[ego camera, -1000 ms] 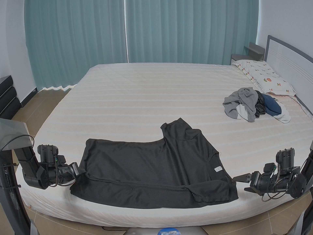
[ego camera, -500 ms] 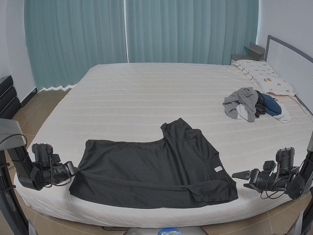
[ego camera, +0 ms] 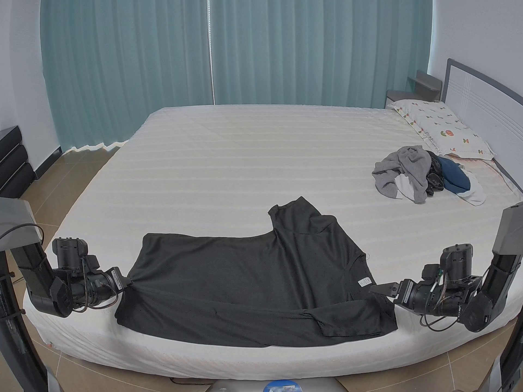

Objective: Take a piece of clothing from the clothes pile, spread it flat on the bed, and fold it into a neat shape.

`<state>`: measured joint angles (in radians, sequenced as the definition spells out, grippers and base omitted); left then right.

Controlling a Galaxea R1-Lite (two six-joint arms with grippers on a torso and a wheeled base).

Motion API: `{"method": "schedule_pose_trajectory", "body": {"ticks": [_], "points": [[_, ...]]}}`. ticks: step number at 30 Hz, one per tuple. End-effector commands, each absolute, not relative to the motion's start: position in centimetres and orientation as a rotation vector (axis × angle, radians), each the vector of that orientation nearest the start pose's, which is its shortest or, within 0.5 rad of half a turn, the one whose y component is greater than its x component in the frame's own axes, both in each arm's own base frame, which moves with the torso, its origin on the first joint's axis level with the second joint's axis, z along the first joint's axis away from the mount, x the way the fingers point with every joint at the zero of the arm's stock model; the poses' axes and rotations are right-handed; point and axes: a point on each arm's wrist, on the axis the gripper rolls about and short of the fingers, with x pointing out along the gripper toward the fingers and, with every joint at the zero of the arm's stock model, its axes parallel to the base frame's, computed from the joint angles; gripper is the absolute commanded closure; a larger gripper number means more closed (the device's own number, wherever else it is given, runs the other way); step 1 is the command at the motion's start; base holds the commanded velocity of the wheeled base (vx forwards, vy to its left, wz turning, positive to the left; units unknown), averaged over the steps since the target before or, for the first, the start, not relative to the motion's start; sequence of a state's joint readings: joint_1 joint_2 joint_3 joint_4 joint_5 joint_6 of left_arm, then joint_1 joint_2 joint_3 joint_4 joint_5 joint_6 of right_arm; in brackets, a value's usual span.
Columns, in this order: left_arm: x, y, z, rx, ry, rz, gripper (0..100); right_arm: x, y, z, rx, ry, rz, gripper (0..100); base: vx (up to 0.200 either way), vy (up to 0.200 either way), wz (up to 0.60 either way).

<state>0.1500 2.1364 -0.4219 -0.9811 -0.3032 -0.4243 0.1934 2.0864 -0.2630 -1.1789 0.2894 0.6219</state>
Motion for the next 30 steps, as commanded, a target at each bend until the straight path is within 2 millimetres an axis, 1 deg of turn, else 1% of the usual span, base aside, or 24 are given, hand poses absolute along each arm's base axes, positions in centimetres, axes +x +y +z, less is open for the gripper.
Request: {"method": "schedule_pose_trajectory", "body": {"ticks": [1, 6, 10, 13, 17, 18, 22, 24, 27, 30], "points": [[28.5, 3.6, -0.4, -0.574, 0.756, 0.010, 100, 26.6, 6.8, -0.3, 0.597, 0.792, 0.263, 0, 0.000, 0.000, 0.00], [28.6, 3.6, -0.4, -0.575, 0.755, 0.010, 100, 28.2, 7.1, -2.2, 0.555, 0.804, 0.266, 0, 0.000, 0.000, 0.00], [28.6, 3.6, -0.4, -0.577, 0.755, 0.011, 100, 29.3, 7.1, -2.7, 0.542, 0.779, 0.244, 0, 0.000, 0.000, 0.00], [28.6, 3.7, -0.5, -0.577, 0.755, 0.011, 100, 29.4, 7.2, -2.9, 0.540, 0.778, 0.246, 0, 0.000, 0.000, 0.00], [28.7, 3.7, -0.6, -0.577, 0.758, 0.012, 100, 28.9, 7.1, -2.9, 0.537, 0.772, 0.250, 0, 0.000, 0.000, 0.00], [28.7, 3.7, -0.6, -0.579, 0.756, 0.012, 100, 28.6, 6.9, -2.9, 0.534, 0.767, 0.249, 100, 0.000, 0.000, 0.00], [28.8, 3.7, -0.6, -0.579, 0.756, 0.012, 100, 27.9, 6.5, -3.0, 0.521, 0.750, 0.261, 100, 0.000, 0.000, 0.00], [28.8, 3.7, -0.6, -0.578, 0.756, 0.013, 100, 27.7, 6.3, -3.4, 0.515, 0.758, 0.256, 100, 0.000, 0.000, 0.00], [28.8, 3.7, -0.7, -0.579, 0.759, 0.015, 100, 27.7, 6.3, -4.0, 0.507, 0.756, 0.258, 100, 0.000, 0.000, 0.00], [28.8, 3.7, -0.8, -0.577, 0.760, 0.017, 100, 27.8, 6.0, -4.0, 0.511, 0.738, 0.256, 100, 0.000, 0.000, 0.00]]}}
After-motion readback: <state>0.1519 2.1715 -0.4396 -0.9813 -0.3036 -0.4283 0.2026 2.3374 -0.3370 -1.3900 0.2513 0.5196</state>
